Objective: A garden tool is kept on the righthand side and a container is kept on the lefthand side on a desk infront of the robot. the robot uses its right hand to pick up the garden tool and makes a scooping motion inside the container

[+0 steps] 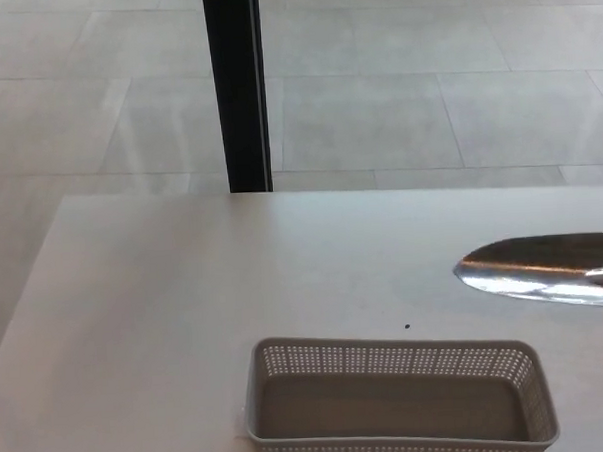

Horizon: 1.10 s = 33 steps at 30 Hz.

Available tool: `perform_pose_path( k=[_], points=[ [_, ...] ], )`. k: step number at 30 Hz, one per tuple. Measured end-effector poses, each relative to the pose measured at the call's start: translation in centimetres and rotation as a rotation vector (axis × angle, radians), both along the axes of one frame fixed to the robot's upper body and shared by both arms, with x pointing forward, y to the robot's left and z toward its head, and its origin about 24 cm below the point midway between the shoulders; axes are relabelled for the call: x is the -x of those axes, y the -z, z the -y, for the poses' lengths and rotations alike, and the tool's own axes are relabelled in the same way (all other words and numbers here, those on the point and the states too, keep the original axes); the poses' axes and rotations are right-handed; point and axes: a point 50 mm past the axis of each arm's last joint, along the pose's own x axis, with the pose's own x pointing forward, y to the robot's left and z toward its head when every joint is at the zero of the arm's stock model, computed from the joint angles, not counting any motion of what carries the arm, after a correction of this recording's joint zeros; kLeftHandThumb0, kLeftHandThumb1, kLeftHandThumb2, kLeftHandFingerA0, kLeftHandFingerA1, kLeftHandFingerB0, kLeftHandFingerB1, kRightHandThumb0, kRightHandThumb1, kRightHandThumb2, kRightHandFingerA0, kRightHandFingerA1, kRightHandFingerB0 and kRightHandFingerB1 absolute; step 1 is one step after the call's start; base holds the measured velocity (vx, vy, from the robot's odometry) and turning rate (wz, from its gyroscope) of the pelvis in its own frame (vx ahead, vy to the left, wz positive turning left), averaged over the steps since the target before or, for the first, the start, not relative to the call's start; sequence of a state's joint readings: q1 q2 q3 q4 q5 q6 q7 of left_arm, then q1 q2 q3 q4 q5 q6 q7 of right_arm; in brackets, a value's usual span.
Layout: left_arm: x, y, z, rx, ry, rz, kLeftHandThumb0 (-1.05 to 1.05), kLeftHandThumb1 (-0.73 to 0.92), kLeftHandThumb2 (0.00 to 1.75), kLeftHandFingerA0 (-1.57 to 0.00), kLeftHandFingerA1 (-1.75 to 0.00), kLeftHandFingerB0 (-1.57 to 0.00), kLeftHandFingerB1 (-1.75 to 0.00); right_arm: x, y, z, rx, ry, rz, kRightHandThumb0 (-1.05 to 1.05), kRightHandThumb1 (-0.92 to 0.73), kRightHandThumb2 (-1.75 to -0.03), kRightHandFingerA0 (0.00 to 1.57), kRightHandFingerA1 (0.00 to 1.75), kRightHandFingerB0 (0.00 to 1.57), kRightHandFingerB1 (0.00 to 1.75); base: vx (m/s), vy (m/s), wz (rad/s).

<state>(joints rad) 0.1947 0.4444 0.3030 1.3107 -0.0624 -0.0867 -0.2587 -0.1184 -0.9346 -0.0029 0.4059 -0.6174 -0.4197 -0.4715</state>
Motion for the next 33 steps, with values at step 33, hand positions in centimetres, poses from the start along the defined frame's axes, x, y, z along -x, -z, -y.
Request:
perform_pose_path(
  k=[33],
  points=[
    [-1.2,-0.9,-1.2,-0.033,0.032,0.015,-1.05,-0.02,1.13,-0.97,-1.25,-0.70,-1.03,1.4,-4.6,-3.4,0.508,-0.445,0.130,-0.33,-0.64,-0.68,0.84,1.72,0.66,1.37,0.00,0.000,0.00]
  ],
)
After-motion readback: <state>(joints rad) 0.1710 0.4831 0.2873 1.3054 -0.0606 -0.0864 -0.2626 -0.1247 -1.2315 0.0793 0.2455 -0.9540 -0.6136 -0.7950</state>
